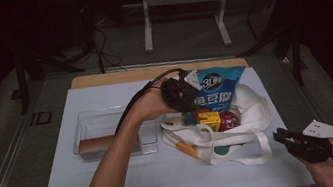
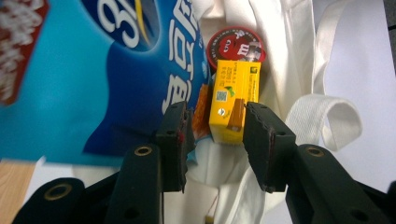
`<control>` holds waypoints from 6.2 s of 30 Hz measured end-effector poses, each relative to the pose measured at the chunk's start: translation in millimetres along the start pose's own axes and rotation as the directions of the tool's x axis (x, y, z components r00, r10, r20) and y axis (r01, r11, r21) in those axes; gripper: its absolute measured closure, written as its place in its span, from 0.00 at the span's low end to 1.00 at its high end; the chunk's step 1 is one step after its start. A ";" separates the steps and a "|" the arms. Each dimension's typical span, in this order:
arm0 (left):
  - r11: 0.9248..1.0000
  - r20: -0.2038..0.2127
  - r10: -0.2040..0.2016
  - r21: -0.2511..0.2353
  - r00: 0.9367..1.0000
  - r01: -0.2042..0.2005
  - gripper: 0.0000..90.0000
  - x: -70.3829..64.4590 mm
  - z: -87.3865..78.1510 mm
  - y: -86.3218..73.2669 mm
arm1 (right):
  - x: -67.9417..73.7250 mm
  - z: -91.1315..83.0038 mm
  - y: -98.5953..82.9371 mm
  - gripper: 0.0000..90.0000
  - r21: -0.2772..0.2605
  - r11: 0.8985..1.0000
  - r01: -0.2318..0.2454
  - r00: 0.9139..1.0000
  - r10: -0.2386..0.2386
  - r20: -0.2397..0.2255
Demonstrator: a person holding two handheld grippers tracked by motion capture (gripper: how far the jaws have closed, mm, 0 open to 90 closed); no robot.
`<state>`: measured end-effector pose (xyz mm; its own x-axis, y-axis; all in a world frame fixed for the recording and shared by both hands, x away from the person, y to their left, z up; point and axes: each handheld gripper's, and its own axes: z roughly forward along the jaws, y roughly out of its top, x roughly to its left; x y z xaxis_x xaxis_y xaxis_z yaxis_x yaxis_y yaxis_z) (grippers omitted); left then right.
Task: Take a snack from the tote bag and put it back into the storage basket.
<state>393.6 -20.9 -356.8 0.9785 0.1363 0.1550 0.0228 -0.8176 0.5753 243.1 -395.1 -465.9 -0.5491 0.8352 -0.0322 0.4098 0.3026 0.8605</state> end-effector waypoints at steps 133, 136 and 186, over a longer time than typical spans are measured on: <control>0.989 -0.046 0.138 0.062 0.989 -0.135 0.57 1.1 -76.6 -30.0 | -1.6 6.6 -14.7 0.79 0.030 0.999 -0.024 1.000 0.024 -0.010; 0.989 -0.048 0.139 0.060 0.989 -0.136 0.57 1.2 -80.8 -32.3 | -1.6 6.6 -14.9 0.79 0.030 0.999 -0.025 1.000 0.025 -0.010; 0.986 -0.113 -0.025 0.161 0.993 0.043 0.57 21.7 -122.5 -151.2 | -0.3 10.8 -16.4 0.79 0.041 0.999 -0.027 1.000 0.028 -0.015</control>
<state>386.3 174.2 -342.0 0.9481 0.2194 0.2303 0.0980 -0.8903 0.4447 244.4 -395.3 -485.5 -0.5482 0.8364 -0.0006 0.4542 0.2983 0.8395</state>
